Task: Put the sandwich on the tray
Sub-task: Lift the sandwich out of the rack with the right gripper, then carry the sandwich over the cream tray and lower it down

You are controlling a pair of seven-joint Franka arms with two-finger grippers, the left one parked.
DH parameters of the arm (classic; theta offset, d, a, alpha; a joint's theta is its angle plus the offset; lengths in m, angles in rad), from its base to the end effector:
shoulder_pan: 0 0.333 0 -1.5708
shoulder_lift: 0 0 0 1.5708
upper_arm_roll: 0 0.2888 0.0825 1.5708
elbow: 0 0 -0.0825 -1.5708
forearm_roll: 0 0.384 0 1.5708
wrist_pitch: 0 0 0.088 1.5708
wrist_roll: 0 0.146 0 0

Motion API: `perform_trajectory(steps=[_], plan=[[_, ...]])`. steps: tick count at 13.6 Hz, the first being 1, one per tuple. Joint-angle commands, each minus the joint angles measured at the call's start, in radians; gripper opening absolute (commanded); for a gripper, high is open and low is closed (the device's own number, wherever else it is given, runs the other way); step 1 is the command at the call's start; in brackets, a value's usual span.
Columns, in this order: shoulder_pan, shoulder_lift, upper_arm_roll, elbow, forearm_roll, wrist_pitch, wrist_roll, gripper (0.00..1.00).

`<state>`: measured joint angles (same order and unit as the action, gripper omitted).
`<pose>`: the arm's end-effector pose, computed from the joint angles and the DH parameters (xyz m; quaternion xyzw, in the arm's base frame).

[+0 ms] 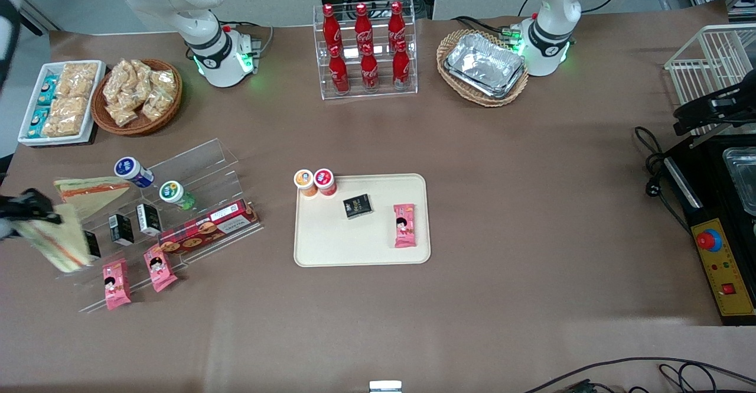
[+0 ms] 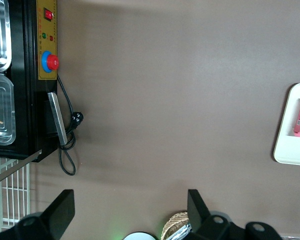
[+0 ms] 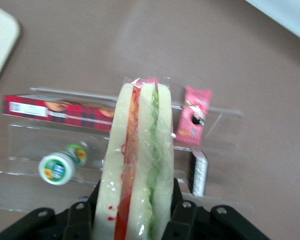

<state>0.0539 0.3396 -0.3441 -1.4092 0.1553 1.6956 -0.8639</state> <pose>0.6303 -0.1403 0.4510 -0.9596 -0.2801 0.0030 0.0263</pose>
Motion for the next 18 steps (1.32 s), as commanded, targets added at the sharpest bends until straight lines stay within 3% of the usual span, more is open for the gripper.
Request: perform_trajectory(steps=[1, 8, 18], plan=[[0.177, -0.016, -0.007, 0.012, -0.023, -0.036, -0.015, 0.53], [0.501, 0.01, -0.004, 0.012, -0.022, 0.071, -0.036, 0.53], [0.708, 0.209, -0.003, 0.012, -0.013, 0.3, -0.254, 0.53]])
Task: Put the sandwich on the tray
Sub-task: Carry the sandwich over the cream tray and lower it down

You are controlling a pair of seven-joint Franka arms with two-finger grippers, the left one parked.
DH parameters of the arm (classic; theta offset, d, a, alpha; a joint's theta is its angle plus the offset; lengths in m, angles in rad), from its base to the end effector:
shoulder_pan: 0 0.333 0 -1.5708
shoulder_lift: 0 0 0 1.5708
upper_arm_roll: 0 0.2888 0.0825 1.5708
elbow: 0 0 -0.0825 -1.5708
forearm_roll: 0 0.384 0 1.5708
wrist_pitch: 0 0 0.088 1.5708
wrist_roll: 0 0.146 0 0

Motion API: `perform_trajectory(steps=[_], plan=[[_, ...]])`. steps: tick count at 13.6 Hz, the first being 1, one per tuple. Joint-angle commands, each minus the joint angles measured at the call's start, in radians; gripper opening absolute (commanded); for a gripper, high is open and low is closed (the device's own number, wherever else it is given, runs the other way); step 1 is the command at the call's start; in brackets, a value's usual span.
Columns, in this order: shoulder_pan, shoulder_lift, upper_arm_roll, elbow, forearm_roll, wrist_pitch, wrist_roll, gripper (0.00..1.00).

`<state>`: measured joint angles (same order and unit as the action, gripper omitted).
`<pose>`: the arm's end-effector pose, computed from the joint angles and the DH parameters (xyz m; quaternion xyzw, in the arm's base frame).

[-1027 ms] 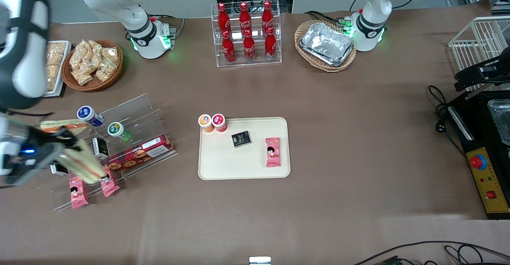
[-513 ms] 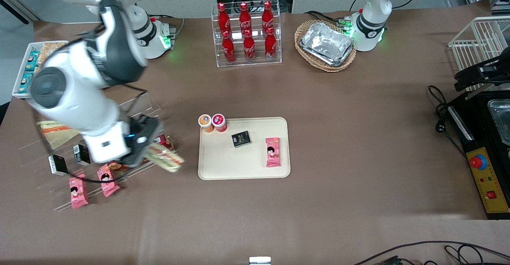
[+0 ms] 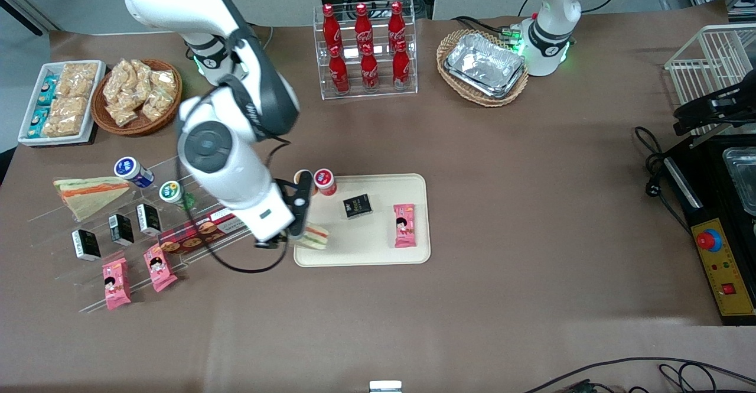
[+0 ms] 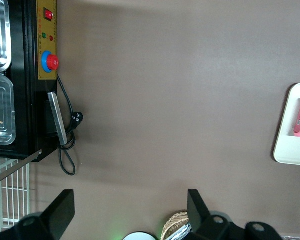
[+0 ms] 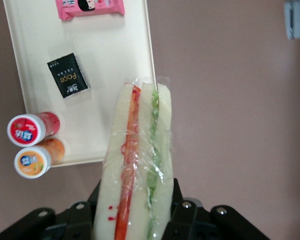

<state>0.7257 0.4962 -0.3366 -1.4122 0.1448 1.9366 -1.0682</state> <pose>0.6205 0.3057 0.3695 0.7477 0.6634 0.0230 0.0188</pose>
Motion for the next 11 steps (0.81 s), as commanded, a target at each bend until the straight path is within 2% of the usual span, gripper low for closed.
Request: perform_trajectory(steps=[1, 5, 11], plan=[[0.056, 0.077, -0.01, 0.015, -0.001, 0.08, -0.047, 0.53], [0.109, 0.175, -0.01, 0.012, 0.001, 0.189, -0.055, 0.53], [0.113, 0.272, 0.024, -0.002, 0.002, 0.309, -0.081, 0.54]])
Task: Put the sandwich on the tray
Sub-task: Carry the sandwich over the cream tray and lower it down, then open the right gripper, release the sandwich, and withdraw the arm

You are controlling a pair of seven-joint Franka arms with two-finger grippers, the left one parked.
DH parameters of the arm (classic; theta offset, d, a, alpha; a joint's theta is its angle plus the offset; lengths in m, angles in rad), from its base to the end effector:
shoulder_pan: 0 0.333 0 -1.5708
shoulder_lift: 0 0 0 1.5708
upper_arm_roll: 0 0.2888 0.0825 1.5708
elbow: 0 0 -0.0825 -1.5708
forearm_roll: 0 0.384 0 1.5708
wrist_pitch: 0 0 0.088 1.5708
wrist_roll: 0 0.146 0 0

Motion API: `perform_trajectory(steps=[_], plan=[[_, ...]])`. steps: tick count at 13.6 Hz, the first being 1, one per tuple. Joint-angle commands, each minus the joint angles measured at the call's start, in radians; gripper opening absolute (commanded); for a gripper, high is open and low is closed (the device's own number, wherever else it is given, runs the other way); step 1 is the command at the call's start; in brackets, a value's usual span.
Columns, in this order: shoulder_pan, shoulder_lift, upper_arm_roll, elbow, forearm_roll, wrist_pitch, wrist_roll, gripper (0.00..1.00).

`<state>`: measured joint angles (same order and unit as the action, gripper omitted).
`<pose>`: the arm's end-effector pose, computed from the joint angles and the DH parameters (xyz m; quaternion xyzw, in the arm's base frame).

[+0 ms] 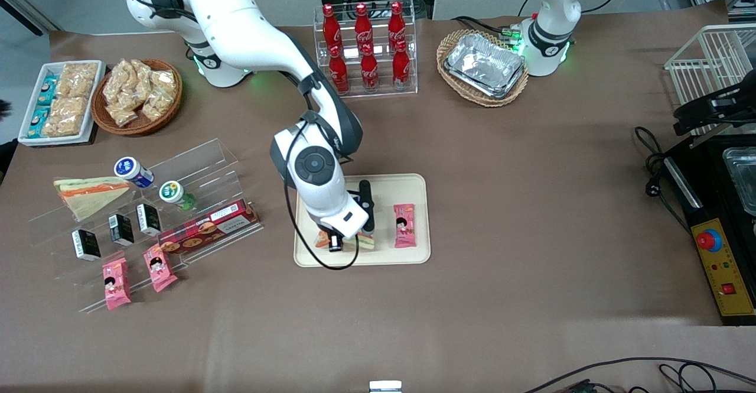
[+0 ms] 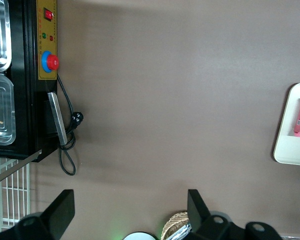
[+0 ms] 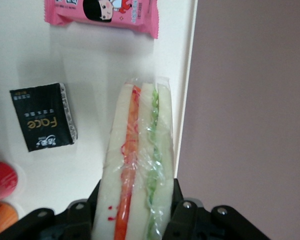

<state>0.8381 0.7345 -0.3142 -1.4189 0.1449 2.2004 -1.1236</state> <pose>0.5999 0.3963 0.2267 0.6767 0.7339 0.0271 0.0529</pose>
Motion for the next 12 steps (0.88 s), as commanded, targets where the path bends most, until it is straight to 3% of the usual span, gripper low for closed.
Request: perform_trajectory(steps=[1, 4, 5, 6, 7, 12], plan=[[0.001, 0.043, 0.003, 0.003, 0.002, 0.062, -0.025, 0.55], [0.001, 0.065, 0.006, 0.001, 0.002, 0.081, -0.025, 0.57], [0.001, 0.069, 0.006, 0.001, 0.002, 0.082, -0.025, 0.65], [0.001, 0.069, 0.007, 0.001, 0.005, 0.082, -0.013, 0.92], [0.001, 0.068, 0.01, 0.001, 0.01, 0.082, -0.01, 1.0], [-0.017, -0.01, 0.007, 0.006, 0.096, 0.003, -0.013, 1.0]])
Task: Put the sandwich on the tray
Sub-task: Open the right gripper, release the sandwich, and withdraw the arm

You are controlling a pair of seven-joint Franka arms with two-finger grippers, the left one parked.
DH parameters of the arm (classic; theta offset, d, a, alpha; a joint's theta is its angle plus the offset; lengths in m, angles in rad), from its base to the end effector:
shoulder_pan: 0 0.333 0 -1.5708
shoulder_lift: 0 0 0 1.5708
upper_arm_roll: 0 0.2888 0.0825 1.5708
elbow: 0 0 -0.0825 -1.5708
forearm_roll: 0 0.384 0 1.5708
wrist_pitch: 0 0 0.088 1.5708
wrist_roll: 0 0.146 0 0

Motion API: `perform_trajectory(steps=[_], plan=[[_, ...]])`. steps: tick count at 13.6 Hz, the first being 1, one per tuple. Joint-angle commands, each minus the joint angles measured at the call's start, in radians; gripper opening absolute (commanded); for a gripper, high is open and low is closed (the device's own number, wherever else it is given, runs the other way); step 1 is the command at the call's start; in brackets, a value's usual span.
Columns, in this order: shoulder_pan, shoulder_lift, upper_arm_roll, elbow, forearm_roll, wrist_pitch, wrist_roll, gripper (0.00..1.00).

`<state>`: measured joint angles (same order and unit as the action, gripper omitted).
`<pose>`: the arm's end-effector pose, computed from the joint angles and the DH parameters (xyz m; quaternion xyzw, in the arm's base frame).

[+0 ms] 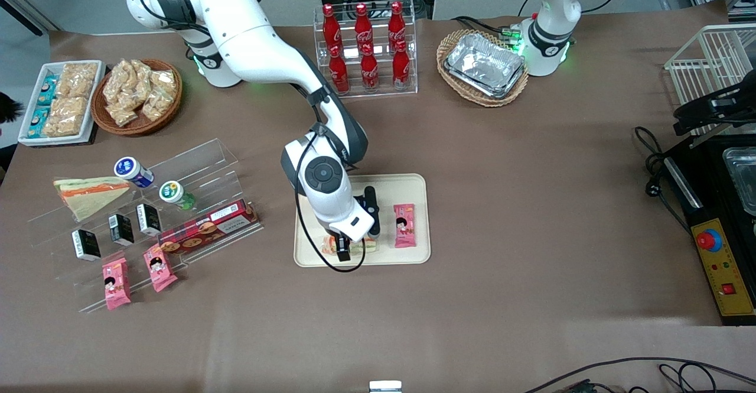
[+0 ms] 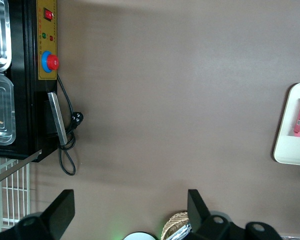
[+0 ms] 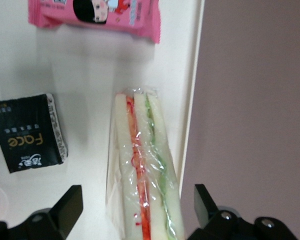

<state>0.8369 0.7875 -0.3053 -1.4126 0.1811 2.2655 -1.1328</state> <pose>0.6005 0.4034 0.1979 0.6768 0.7336 0.0394 0.0466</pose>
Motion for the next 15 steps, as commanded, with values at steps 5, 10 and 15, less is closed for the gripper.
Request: perform_trajectory(steps=[5, 10, 15], plan=[[-0.086, -0.221, -0.034, 0.0, 0.11, -0.167, 0.079, 1.0], [-0.267, -0.376, -0.034, 0.0, 0.109, -0.352, 0.226, 1.0], [-0.409, -0.52, -0.054, 0.0, 0.054, -0.474, 0.342, 1.0]])
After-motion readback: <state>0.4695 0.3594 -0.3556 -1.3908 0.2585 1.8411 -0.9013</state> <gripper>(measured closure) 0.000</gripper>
